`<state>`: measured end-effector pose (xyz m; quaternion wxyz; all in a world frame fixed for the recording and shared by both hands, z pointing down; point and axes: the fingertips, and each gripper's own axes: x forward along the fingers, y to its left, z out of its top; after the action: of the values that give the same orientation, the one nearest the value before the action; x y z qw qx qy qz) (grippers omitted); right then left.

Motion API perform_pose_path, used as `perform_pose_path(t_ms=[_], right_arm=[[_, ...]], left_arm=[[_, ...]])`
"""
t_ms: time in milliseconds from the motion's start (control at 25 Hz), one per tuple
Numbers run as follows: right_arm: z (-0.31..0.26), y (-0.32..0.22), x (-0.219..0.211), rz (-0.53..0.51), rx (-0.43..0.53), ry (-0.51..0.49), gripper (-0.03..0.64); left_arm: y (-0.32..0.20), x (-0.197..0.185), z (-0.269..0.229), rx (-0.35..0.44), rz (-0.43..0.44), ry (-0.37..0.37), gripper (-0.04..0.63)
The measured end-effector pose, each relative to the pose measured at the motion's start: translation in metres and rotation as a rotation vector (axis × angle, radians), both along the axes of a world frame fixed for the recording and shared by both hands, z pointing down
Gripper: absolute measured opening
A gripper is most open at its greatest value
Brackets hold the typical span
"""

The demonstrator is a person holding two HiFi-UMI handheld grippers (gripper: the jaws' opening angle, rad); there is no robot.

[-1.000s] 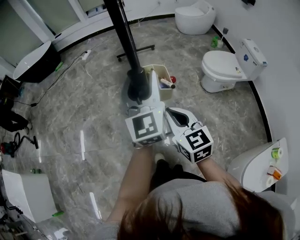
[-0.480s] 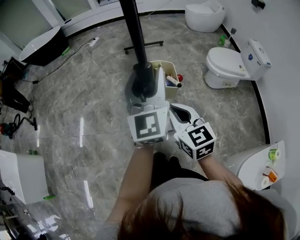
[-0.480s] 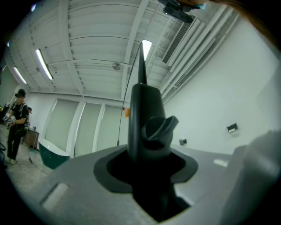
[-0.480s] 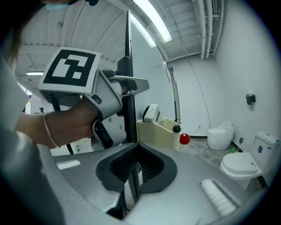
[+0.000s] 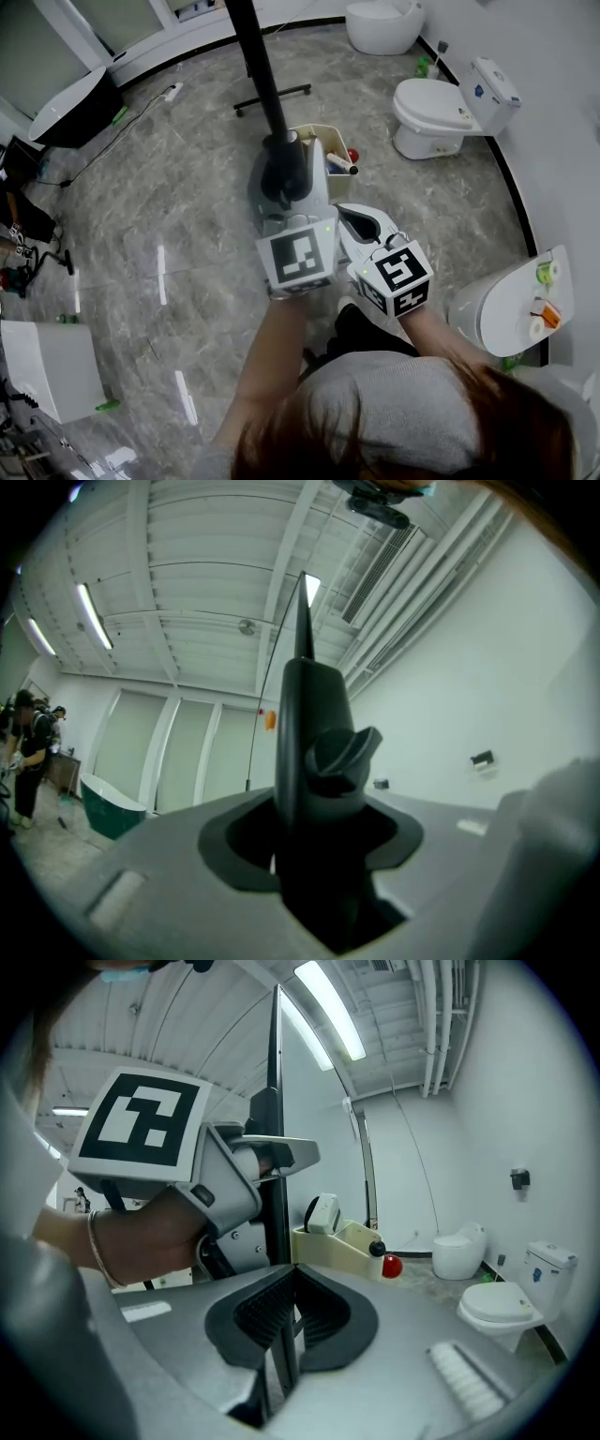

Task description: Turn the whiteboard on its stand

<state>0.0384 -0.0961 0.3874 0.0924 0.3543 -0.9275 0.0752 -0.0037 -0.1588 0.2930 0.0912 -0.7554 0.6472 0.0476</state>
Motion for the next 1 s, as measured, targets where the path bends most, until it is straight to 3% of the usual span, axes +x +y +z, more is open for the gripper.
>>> perform_pose_path(t_ms=[120, 520, 1000], right_arm=[[0.005, 0.023, 0.001, 0.014, -0.011, 0.001, 0.003], [0.010, 0.093, 0.031, 0.097, 0.007, -0.013, 0.003], [-0.051, 0.091, 0.059, 0.156, 0.054, -0.066, 0.003]], left_arm=[[0.016, 0.007, -0.008, 0.024, 0.008, 0.036, 0.193], [0.085, 0.028, -0.014, 0.021, 0.007, 0.005, 0.195], [0.099, 0.033, -0.025, 0.012, 0.011, 0.040, 0.189]])
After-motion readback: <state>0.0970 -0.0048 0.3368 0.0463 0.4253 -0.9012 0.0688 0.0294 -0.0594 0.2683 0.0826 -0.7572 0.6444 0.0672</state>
